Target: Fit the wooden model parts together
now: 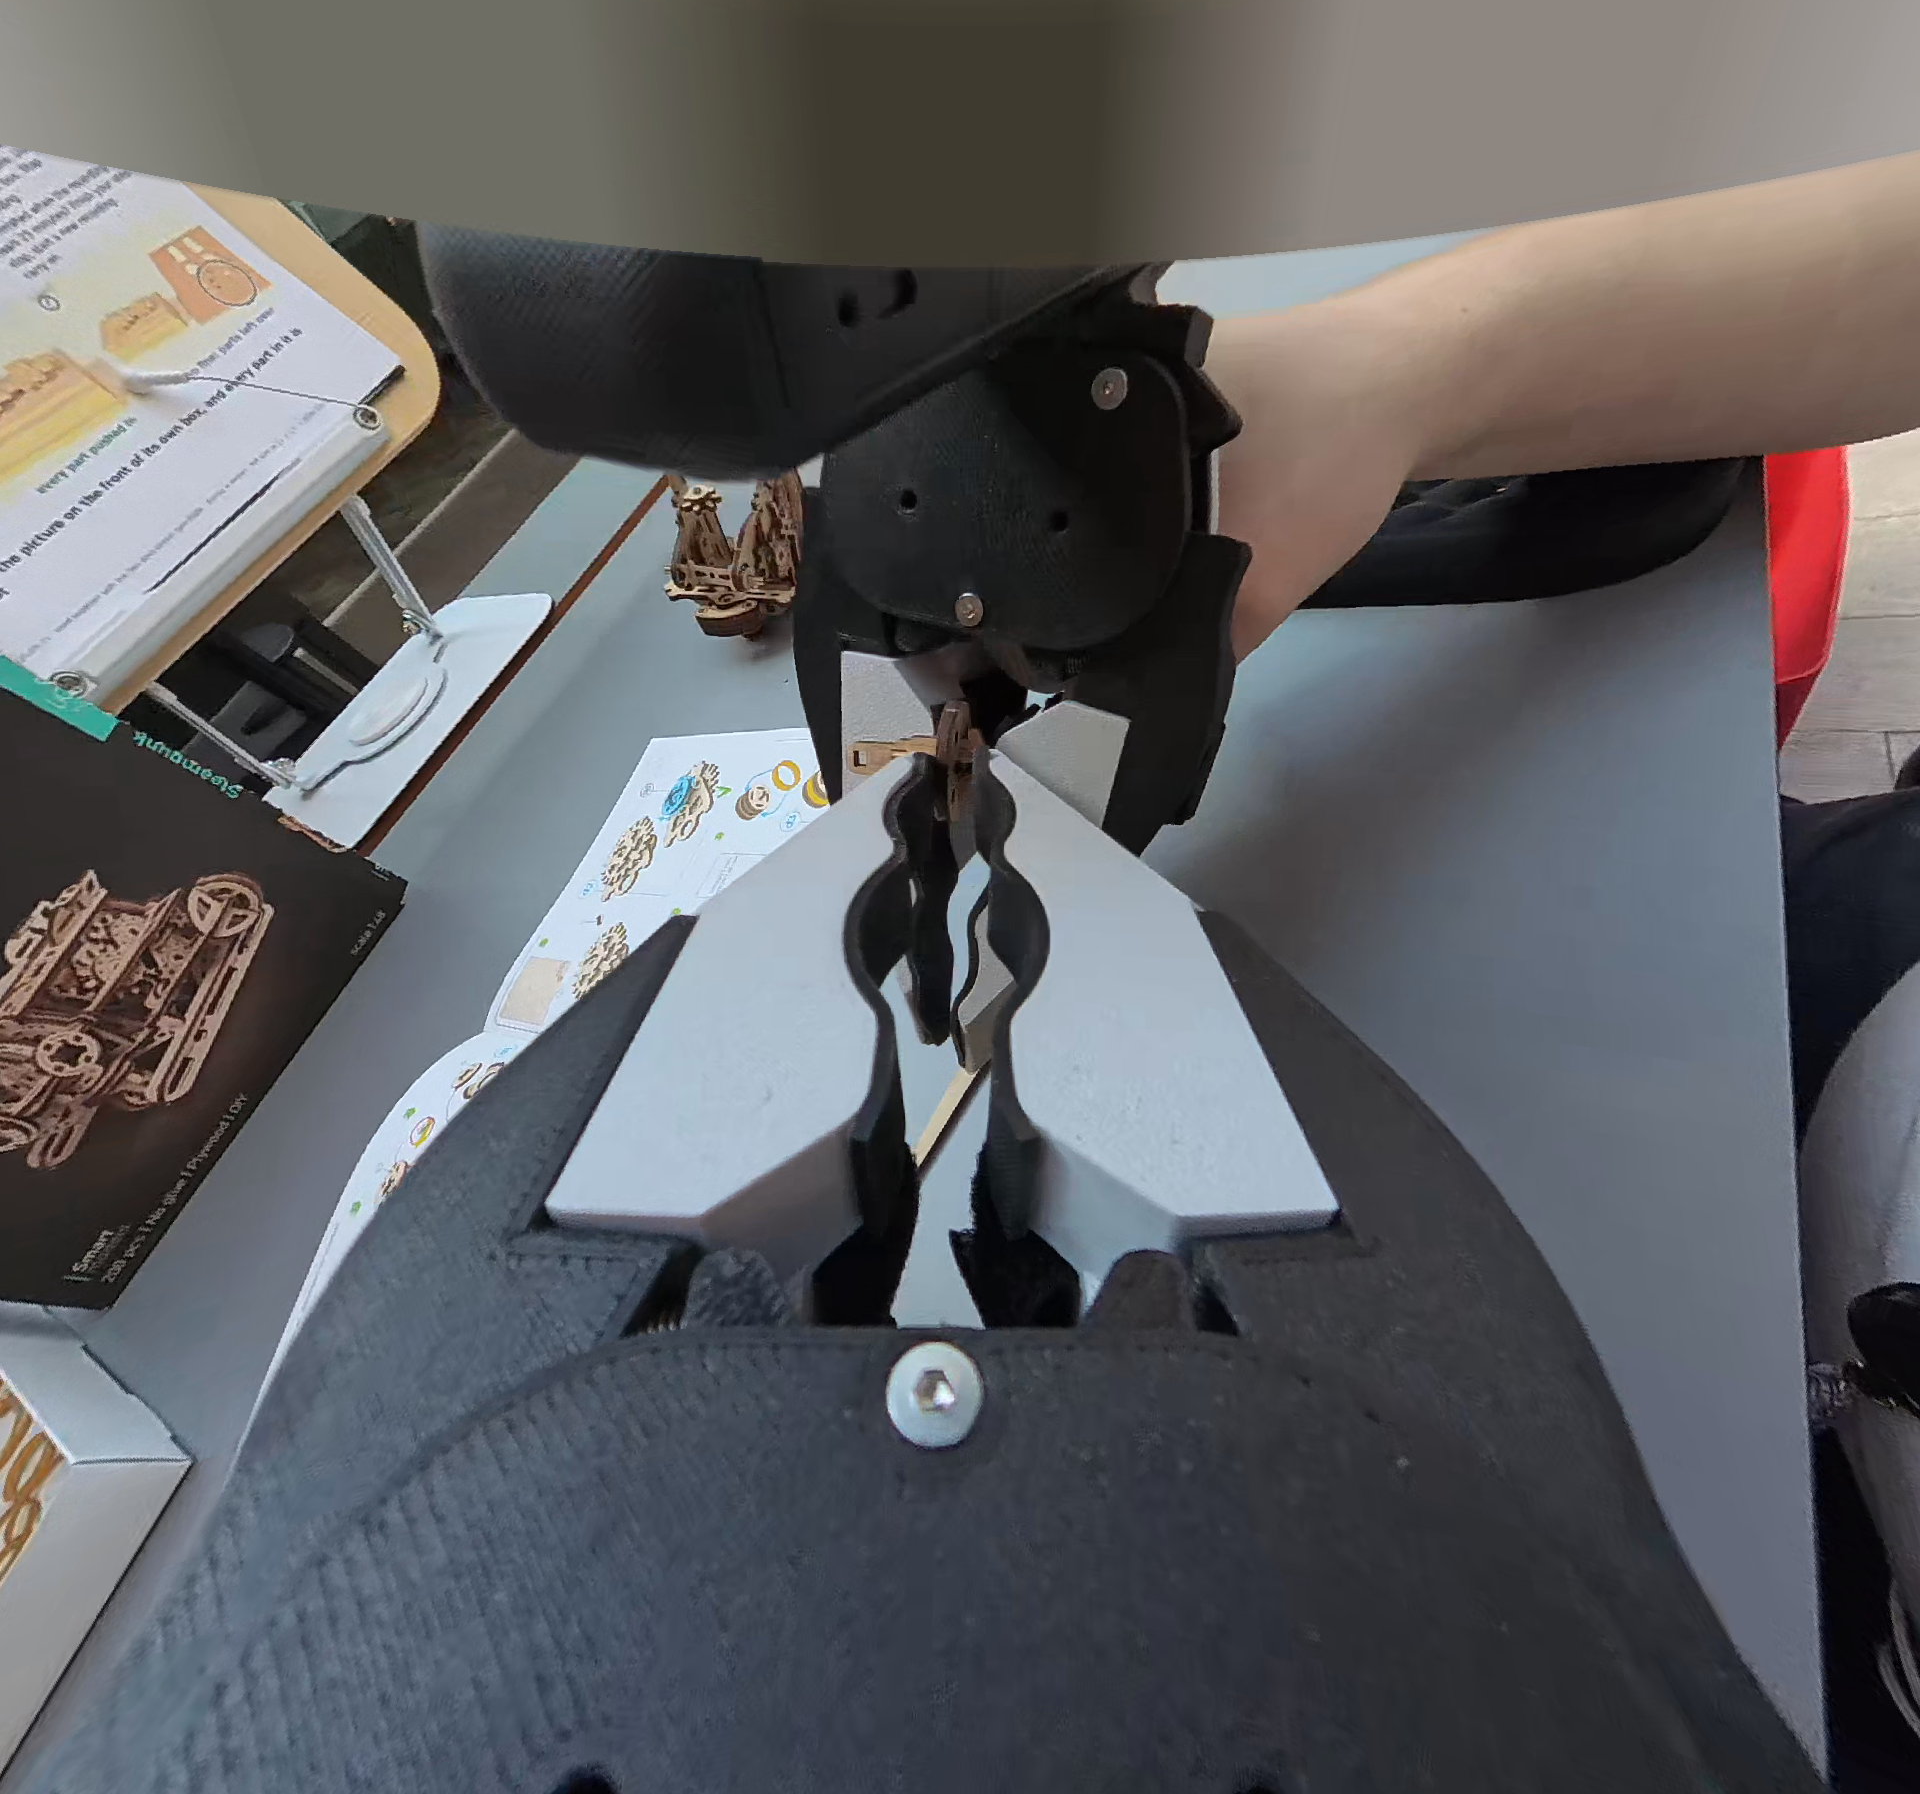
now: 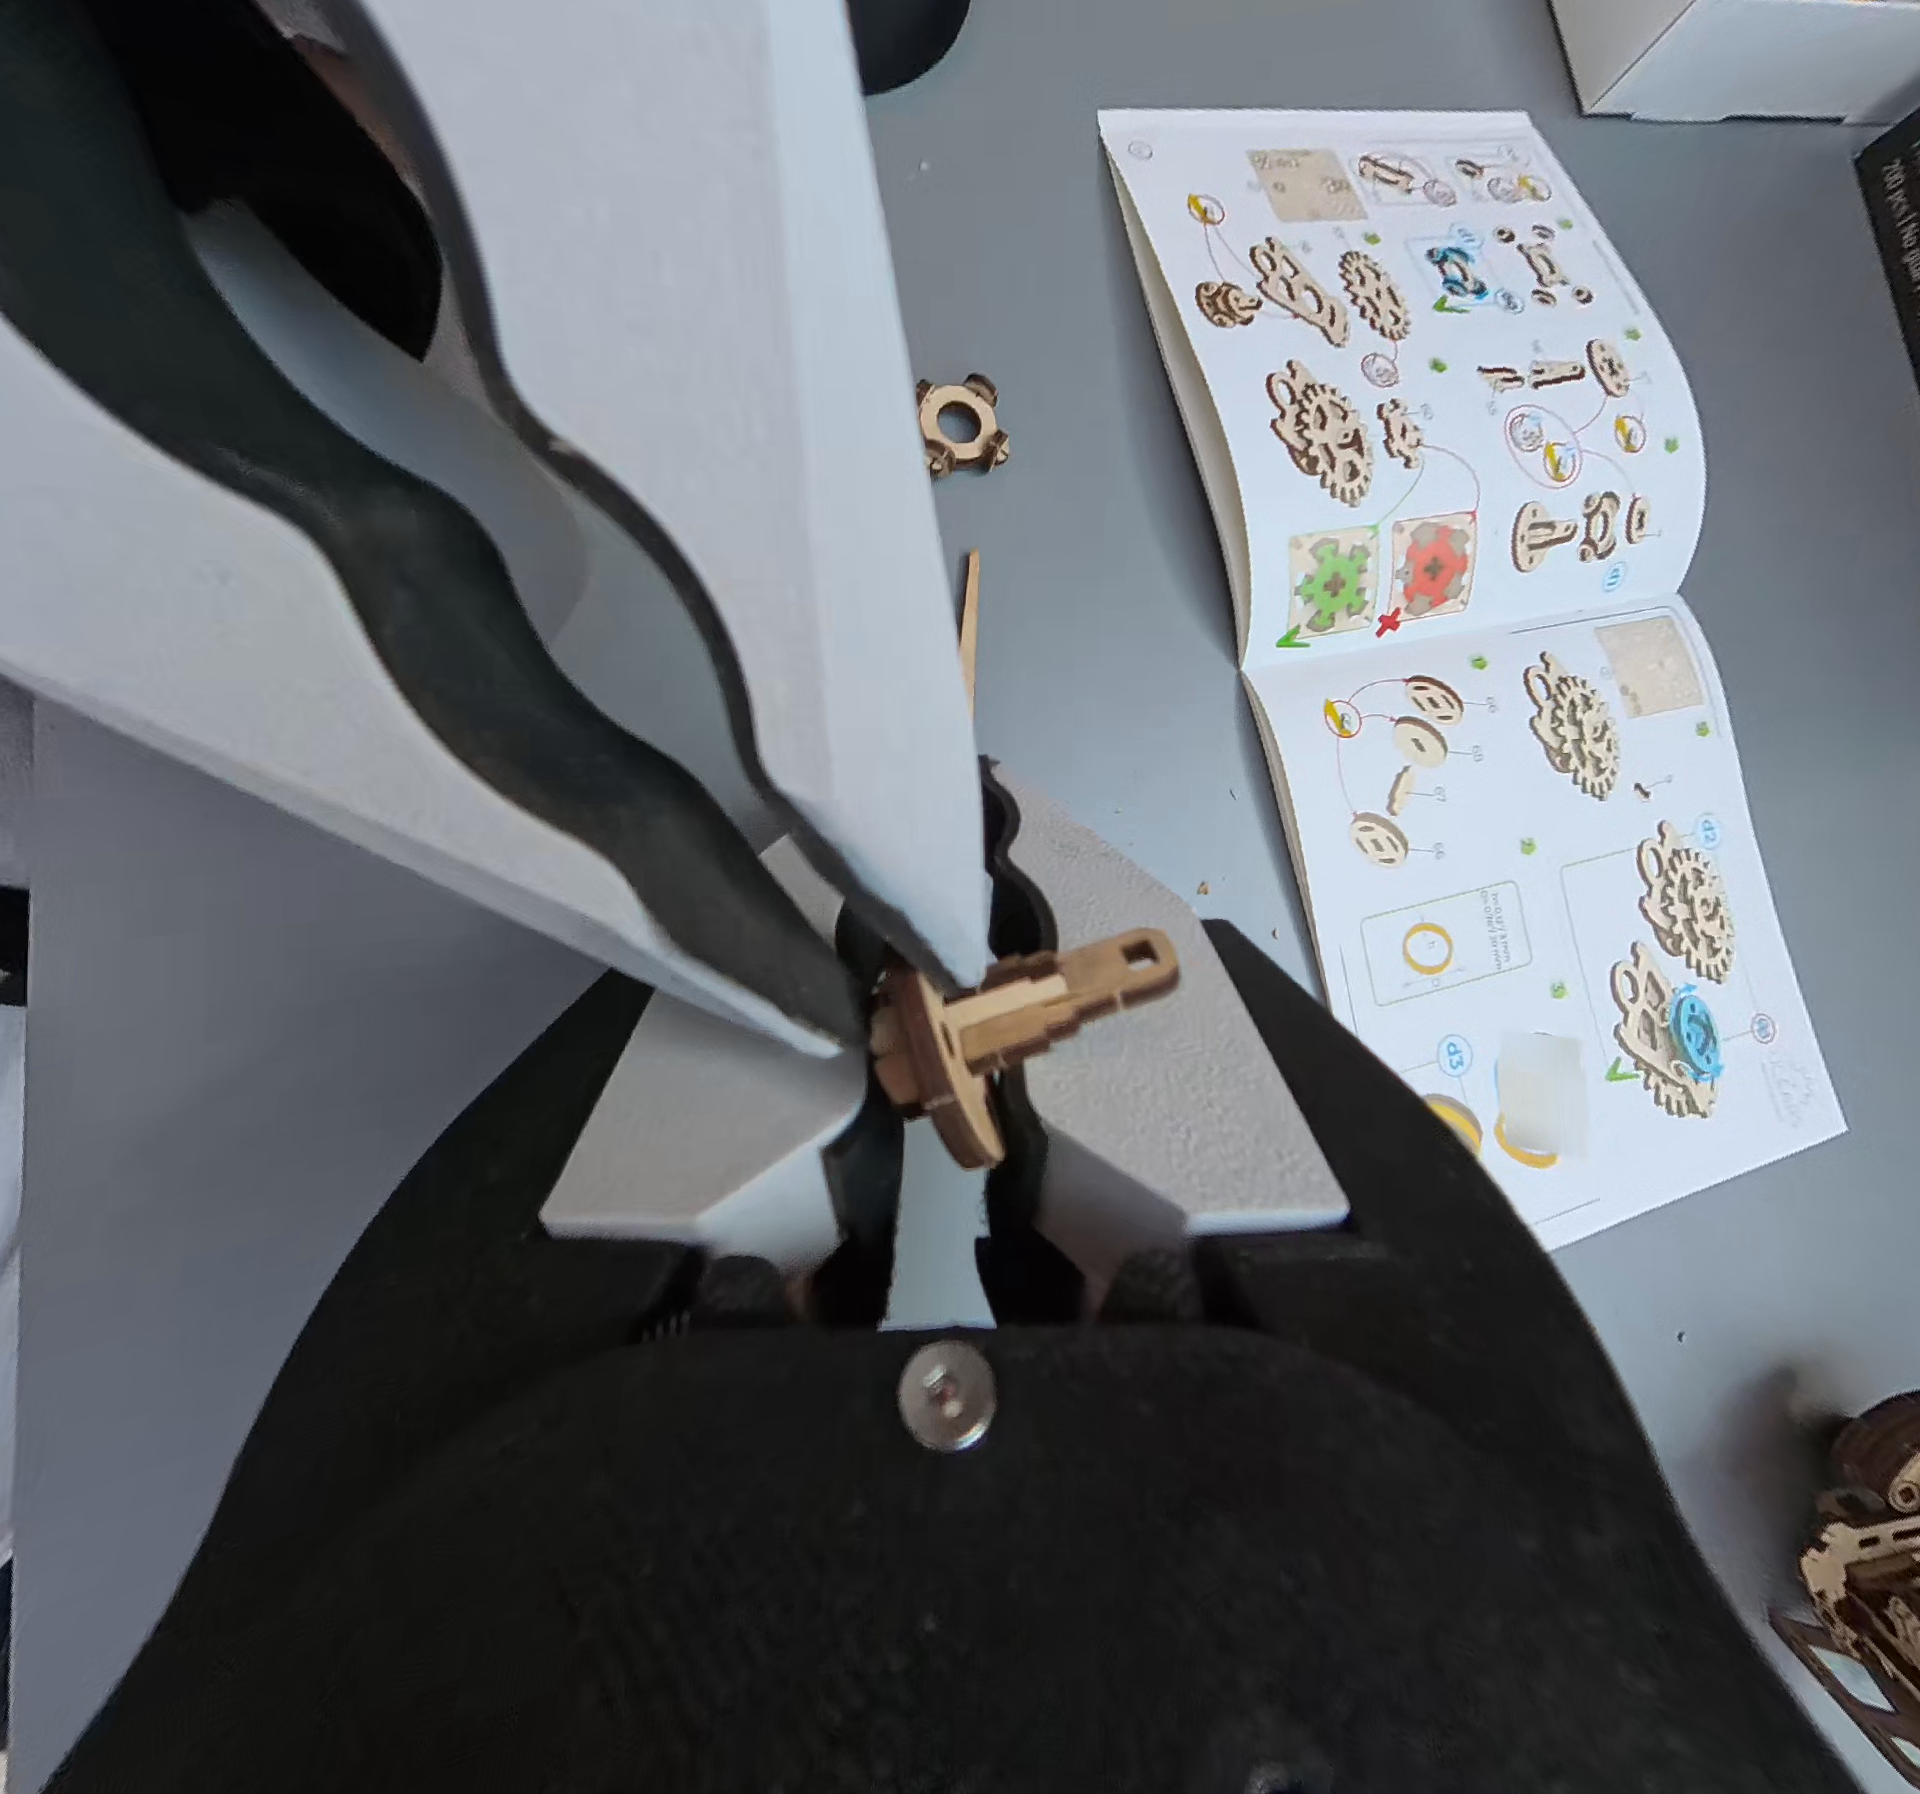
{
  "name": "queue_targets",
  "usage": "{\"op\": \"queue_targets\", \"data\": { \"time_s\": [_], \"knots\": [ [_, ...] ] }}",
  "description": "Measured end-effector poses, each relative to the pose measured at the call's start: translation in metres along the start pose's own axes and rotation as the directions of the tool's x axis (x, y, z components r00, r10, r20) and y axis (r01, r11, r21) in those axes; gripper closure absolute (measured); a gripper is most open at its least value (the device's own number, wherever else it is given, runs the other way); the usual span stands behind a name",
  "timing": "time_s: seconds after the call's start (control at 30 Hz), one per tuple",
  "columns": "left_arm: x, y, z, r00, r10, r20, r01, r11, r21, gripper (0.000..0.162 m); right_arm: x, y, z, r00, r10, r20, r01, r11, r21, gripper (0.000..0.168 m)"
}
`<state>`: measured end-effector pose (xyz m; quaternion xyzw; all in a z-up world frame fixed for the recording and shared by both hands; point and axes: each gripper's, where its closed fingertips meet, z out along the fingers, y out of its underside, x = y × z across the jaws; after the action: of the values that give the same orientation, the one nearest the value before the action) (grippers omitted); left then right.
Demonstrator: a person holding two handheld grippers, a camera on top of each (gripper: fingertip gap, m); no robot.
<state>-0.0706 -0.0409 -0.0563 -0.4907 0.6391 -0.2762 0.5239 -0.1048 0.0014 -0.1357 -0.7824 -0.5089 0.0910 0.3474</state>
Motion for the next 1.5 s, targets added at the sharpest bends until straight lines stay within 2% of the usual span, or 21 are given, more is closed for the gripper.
{"op": "queue_targets", "data": {
  "time_s": [0.13,0.27,0.37,0.53,0.7,0.87,1.03,1.23,1.37,1.5],
  "knots": [
    [0.000,-0.001,-0.002,0.993,-0.095,-0.073,0.099,0.994,0.051,0.158,-0.001,-0.004,-0.002,0.999,-0.034,0.009,0.033,0.999,0.039,0.153],
    [0.004,-0.010,-0.009,0.985,-0.107,-0.133,0.131,0.973,0.188,0.160,-0.007,-0.015,-0.008,0.998,-0.054,0.041,0.049,0.992,0.119,0.152],
    [0.000,-0.021,-0.020,0.970,-0.156,-0.186,0.208,0.929,0.307,0.161,-0.013,-0.025,-0.016,0.995,-0.031,0.100,0.011,0.980,0.199,0.153],
    [-0.006,-0.028,-0.035,0.940,-0.220,-0.261,0.311,0.867,0.389,0.161,-0.016,-0.035,-0.023,0.992,-0.042,0.121,0.008,0.962,0.272,0.153],
    [-0.008,-0.024,-0.041,0.978,-0.102,-0.180,0.167,0.905,0.391,0.162,-0.017,-0.040,-0.027,0.984,-0.027,0.175,-0.031,0.947,0.320,0.151],
    [-0.006,-0.022,-0.045,0.992,0.043,-0.122,0.007,0.924,0.382,0.161,-0.016,-0.040,-0.034,0.983,-0.101,0.151,0.042,0.935,0.351,0.141],
    [-0.007,-0.023,-0.052,0.991,0.082,-0.111,-0.028,0.907,0.419,0.162,-0.020,-0.050,-0.057,0.967,-0.229,0.113,0.151,0.871,0.468,0.142],
    [-0.008,-0.018,-0.056,0.989,0.125,-0.085,-0.077,0.902,0.425,0.161,-0.019,-0.066,-0.079,0.967,-0.249,0.060,0.170,0.797,0.579,0.144],
    [-0.004,-0.018,-0.054,0.983,0.160,-0.086,-0.110,0.901,0.419,0.161,-0.024,-0.067,-0.071,0.966,-0.254,0.043,0.189,0.812,0.552,0.145],
    [0.004,-0.020,-0.047,0.974,0.202,-0.099,-0.147,0.904,0.402,0.161,-0.021,-0.061,-0.055,0.957,-0.284,-0.056,0.278,0.849,0.449,0.146]
  ]
}}
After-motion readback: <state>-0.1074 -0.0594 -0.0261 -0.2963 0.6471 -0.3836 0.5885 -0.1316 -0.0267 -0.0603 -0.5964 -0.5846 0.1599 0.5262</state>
